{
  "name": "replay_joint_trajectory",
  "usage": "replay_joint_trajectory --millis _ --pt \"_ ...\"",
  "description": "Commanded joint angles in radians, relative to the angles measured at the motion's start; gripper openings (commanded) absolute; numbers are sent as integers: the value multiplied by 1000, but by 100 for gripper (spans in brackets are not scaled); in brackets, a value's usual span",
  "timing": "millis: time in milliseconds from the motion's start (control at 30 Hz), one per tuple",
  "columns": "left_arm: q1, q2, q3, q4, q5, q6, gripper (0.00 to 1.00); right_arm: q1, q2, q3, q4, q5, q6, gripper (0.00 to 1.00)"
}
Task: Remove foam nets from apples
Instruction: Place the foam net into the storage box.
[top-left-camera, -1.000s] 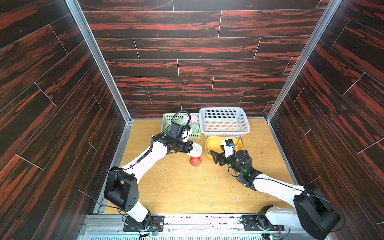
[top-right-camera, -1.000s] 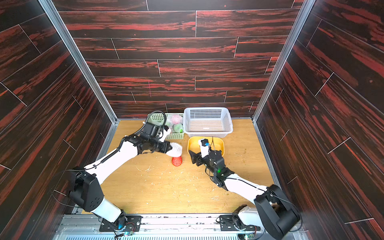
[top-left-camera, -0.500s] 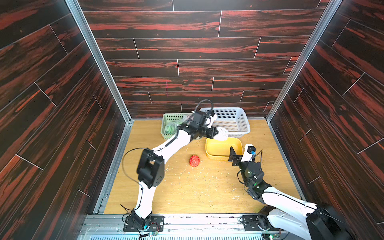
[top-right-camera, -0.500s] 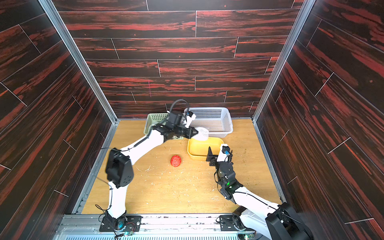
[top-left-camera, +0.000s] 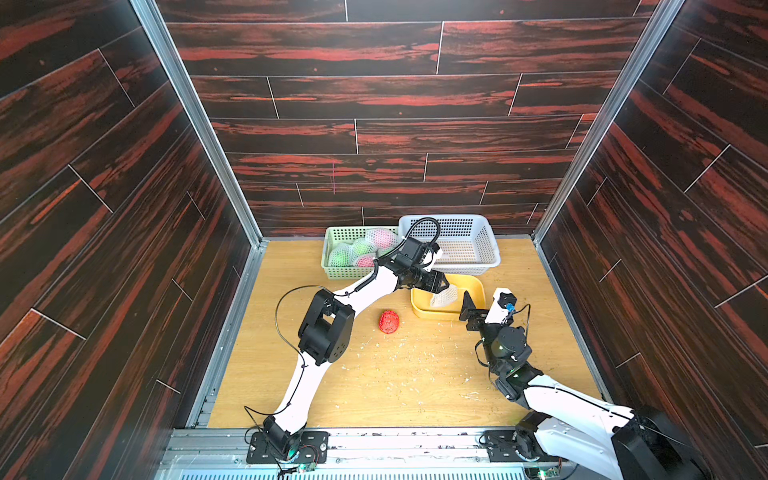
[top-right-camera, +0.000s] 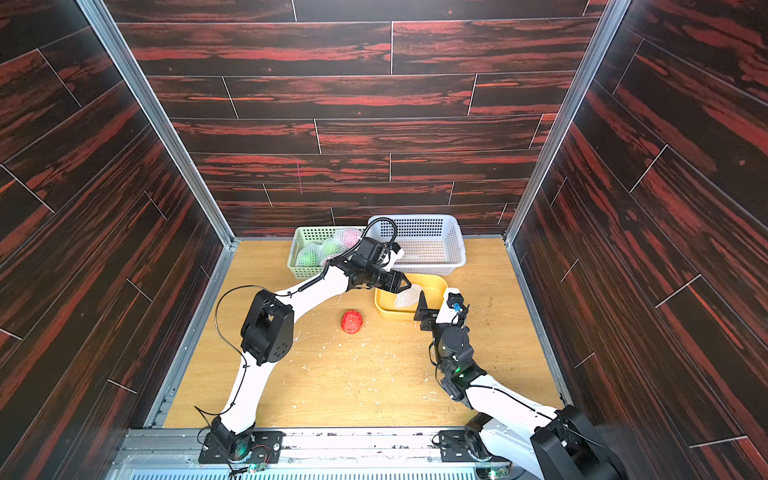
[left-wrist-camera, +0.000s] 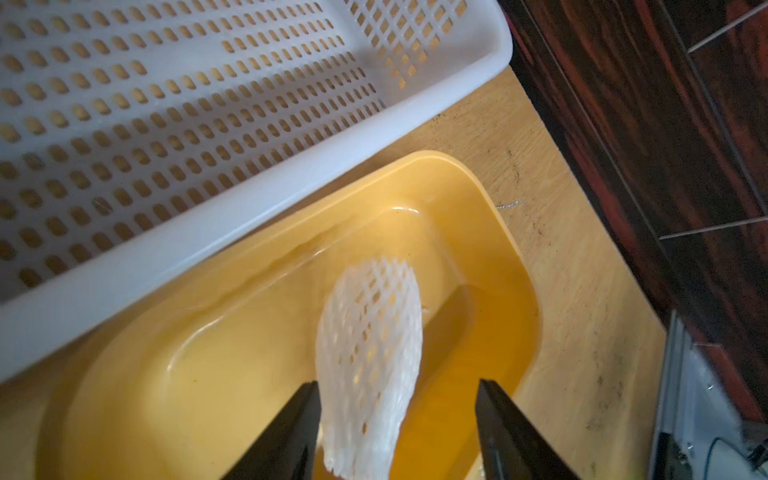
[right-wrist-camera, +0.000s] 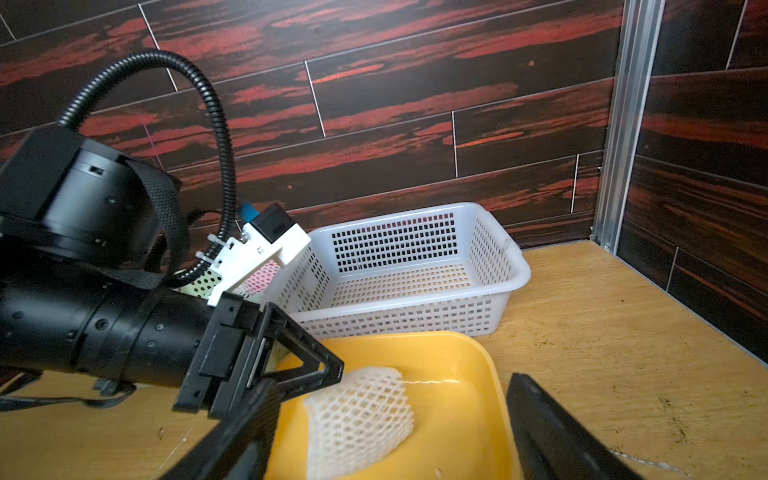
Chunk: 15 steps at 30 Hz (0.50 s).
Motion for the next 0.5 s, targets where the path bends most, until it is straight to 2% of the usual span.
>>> replay_joint_trajectory --millis 0,67,133,233,300,400,467 --pt "6 -132 -27 -6 -51 37 70 0 31 10 36 -70 -39 89" --pt "6 -212 -97 9 -113 61 70 0 49 30 25 -160 -57 89" --pt "14 -315 -194 29 -179 79 70 -1 66 63 -5 -322 -84 89" --pt "46 -513 -439 151 -294 73 70 0 124 130 -64 -623 -104 89" --pt "82 -674 -646 261 -388 41 75 9 185 178 -89 -813 -121 88" --pt "145 -901 -978 466 -470 -4 93 48 296 294 -235 -881 -147 88" --pt "175 -1019 -1132 519 -510 -15 99 75 387 407 -392 -914 -181 89"
